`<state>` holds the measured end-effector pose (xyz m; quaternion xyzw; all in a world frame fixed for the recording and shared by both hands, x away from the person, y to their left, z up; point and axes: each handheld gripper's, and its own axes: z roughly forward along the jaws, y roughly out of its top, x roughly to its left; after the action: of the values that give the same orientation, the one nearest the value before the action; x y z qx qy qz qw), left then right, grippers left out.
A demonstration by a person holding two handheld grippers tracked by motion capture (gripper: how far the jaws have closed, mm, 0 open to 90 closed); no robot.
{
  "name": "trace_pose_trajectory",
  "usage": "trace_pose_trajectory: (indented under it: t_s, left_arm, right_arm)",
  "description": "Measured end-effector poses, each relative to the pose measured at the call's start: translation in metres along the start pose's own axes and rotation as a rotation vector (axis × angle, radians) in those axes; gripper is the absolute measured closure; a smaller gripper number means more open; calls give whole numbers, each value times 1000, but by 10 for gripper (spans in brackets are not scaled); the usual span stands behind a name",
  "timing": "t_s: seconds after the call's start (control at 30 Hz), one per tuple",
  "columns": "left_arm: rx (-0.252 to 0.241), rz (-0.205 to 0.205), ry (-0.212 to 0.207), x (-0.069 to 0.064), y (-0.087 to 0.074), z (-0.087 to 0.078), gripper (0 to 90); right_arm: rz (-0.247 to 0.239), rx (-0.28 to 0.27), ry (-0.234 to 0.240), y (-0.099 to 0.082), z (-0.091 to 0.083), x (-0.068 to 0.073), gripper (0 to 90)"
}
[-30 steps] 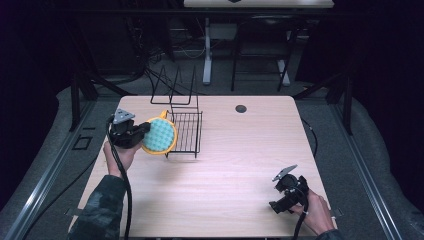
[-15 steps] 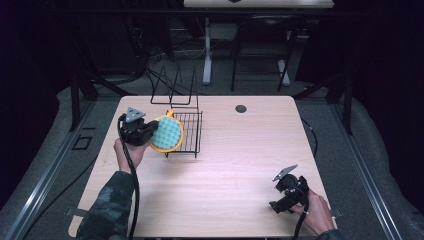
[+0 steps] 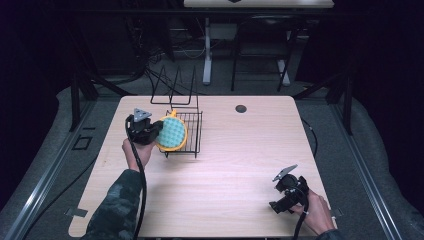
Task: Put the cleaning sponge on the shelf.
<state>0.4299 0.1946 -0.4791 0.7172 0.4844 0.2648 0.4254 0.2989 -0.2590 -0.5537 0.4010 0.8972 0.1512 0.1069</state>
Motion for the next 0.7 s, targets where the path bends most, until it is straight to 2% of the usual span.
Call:
trace_pose_trajectory:
  t_s: [0.03,0.1,0.3,0.4,0.7]
  left_arm:
    - [-3,-12,3,-1,-1,2,871]
    - [-11,-4,21,-2,-1,4,872]
    - [-17,-23,16,-6,-5,16,872]
    - [-6,-41,7,-9,-9,24,872]
    - [48,-41,14,-10,-16,43,872]
  right_arm:
    - [2,-8,-2,0,1,0,69]
    - [-1,0,0,0,1,0,69]
    - [1,-9,2,0,1,0,70]
    - [2,-3,6,0,1,0,70]
    - [3,-2,4,0,1,-1,70]
